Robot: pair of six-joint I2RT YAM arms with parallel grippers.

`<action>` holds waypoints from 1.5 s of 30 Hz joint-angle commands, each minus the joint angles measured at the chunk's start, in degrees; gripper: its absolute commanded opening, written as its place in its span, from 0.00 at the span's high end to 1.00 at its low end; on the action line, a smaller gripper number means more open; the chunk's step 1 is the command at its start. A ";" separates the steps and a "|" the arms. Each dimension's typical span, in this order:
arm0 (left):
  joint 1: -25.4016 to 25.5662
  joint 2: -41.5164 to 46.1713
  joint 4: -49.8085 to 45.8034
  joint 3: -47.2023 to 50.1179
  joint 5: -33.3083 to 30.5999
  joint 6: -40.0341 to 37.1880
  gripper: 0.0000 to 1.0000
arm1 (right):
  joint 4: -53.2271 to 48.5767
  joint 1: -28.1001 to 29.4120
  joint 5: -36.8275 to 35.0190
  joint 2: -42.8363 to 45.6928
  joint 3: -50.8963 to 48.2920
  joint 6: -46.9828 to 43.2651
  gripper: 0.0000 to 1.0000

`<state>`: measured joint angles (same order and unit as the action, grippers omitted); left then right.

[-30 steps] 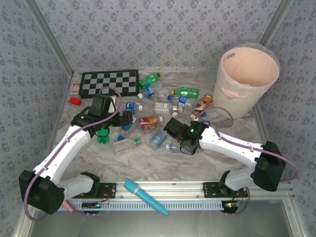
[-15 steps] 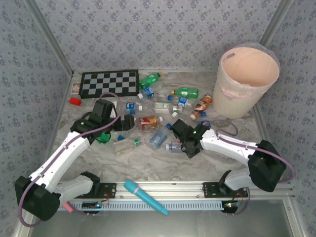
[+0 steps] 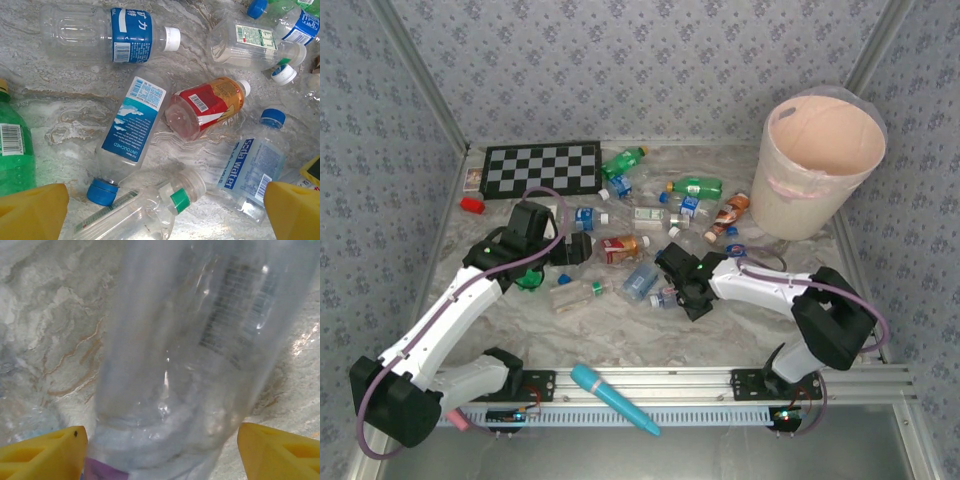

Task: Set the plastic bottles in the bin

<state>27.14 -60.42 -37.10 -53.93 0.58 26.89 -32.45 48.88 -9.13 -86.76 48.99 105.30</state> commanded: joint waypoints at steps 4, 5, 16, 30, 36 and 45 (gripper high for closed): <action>0.29 0.56 0.14 -1.53 -1.01 -1.93 0.00 | -1.74 0.34 0.16 -2.44 0.20 0.40 0.22; 0.29 0.66 0.34 -1.44 -1.04 -2.02 0.00 | -1.70 0.35 0.16 -2.63 0.11 0.06 0.22; 0.29 0.42 1.18 -2.13 -0.78 -1.94 0.00 | -8.35 0.78 -3.43 0.14 1.61 -4.07 0.42; 0.31 1.60 1.95 -6.41 -2.44 -1.49 0.00 | -30.23 2.52 -19.45 13.43 15.46 -15.72 0.45; 0.29 2.05 2.16 -9.96 -0.64 -1.42 0.00 | -32.44 -2.78 -25.16 17.73 26.90 -30.54 0.46; 0.29 3.38 0.15 -16.93 -2.95 -4.27 0.00 | -23.75 -22.74 -12.75 18.60 40.94 -49.05 0.49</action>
<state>27.14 -58.35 -36.23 -66.41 -1.15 24.84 -58.65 30.61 -26.85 -68.14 86.17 64.51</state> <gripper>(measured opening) 0.997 0.514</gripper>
